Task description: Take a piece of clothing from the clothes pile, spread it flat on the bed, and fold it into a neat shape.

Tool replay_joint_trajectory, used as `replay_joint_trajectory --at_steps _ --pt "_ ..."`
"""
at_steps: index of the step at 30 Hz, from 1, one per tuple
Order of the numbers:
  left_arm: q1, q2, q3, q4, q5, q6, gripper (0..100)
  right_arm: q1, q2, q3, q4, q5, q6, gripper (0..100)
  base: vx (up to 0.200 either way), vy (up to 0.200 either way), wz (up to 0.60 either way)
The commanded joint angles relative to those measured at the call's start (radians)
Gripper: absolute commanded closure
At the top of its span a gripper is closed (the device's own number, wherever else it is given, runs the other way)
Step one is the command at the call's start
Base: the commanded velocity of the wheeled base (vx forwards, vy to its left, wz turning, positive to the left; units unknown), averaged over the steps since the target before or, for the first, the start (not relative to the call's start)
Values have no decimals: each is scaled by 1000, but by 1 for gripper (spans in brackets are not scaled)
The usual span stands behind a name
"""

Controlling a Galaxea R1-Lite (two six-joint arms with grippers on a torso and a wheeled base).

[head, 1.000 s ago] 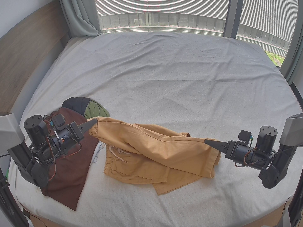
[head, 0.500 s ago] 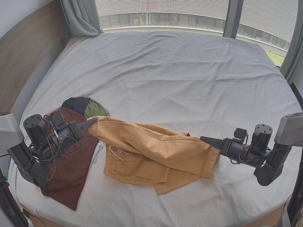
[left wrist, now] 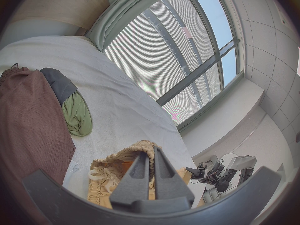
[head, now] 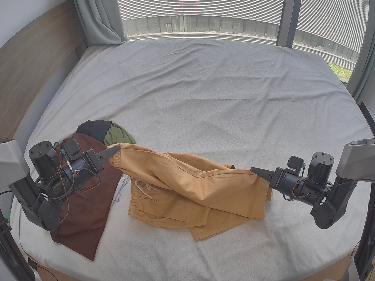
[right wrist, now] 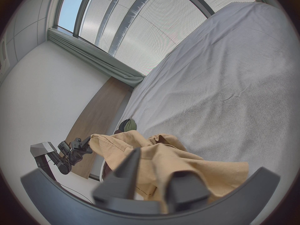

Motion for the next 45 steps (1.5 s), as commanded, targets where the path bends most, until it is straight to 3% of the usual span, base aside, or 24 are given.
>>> replay_joint_trajectory --at_steps 1,45 --pt "0 0 -2 -1 0 0 100 1 -6 2 -1 1 0 100 0 0 0" --pt "26 -145 -48 -1 -32 0 100 2 -318 39 6 4 -4 100 0 0 0"
